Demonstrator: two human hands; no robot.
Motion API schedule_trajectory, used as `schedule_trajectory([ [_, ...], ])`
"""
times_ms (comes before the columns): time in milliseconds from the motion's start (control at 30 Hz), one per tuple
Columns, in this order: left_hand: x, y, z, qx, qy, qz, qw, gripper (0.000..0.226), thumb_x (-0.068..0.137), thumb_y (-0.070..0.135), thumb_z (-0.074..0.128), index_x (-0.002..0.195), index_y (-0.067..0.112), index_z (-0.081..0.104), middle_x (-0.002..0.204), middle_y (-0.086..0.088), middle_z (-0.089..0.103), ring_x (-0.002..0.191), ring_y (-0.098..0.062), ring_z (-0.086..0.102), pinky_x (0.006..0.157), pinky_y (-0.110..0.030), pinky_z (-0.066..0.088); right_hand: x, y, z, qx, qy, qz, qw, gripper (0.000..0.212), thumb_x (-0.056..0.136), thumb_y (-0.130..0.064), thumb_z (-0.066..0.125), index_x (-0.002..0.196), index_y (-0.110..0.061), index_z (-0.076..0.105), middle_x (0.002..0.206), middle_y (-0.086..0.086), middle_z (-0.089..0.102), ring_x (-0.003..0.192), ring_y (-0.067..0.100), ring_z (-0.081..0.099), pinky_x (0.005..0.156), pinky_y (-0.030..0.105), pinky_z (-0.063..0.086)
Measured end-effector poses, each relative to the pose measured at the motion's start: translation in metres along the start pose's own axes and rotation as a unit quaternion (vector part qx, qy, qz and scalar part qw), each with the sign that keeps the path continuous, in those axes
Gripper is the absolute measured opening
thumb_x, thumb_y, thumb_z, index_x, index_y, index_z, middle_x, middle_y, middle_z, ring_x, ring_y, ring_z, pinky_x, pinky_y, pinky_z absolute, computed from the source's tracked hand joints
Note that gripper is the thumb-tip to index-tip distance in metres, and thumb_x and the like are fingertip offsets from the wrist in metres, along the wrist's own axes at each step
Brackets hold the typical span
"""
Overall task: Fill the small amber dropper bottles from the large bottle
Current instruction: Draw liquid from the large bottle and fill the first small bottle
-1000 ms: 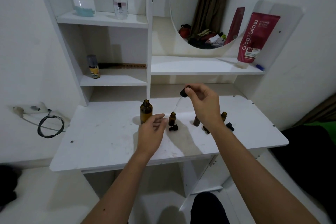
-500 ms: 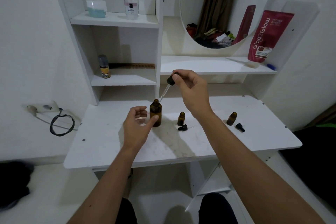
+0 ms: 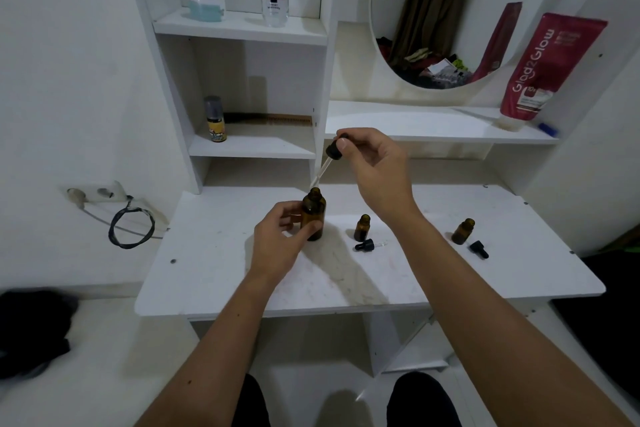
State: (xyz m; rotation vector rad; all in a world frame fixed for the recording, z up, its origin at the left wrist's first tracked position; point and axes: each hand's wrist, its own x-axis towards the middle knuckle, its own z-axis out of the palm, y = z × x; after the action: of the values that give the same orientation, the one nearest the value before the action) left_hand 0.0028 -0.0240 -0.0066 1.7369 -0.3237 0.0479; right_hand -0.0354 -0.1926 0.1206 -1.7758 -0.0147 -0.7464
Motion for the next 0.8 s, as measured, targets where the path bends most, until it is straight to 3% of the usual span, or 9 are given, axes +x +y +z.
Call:
schedule_trajectory([
  [133,-0.001,0.000,-0.001,0.000,0.003,-0.002,1.000,0.045,0.079,0.030,0.088,0.119,0.024,0.069,0.113,0.015,0.073,0.105,-0.006,0.067,0.100,-0.035,0.056,-0.004,0.003,-0.001,0.001,0.002,-0.006,1.000,0.015,0.100,-0.009,0.071,0.113,-0.014,0.077,0.102,-0.013,0.079,0.102,0.003,0.075,0.095,0.017,0.055],
  [500,-0.001,0.001,0.000,0.013,0.002,0.001,1.000,0.045,0.079,0.032,0.088,0.119,0.024,0.068,0.112,0.015,0.073,0.104,-0.003,0.067,0.096,-0.029,0.056,-0.011,0.004,-0.009,0.006,0.025,-0.024,0.999,0.016,0.100,-0.007,0.071,0.115,-0.009,0.077,0.105,-0.009,0.078,0.103,0.004,0.075,0.095,0.017,0.054],
  [800,0.000,0.000,0.001,0.011,0.000,-0.010,1.000,0.045,0.080,0.033,0.087,0.120,0.024,0.068,0.112,0.014,0.073,0.104,-0.006,0.067,0.095,-0.026,0.055,-0.015,0.004,-0.012,0.024,0.047,-0.039,0.998,0.016,0.099,-0.006,0.071,0.112,-0.015,0.077,0.103,-0.013,0.079,0.105,0.008,0.075,0.099,0.024,0.057],
])
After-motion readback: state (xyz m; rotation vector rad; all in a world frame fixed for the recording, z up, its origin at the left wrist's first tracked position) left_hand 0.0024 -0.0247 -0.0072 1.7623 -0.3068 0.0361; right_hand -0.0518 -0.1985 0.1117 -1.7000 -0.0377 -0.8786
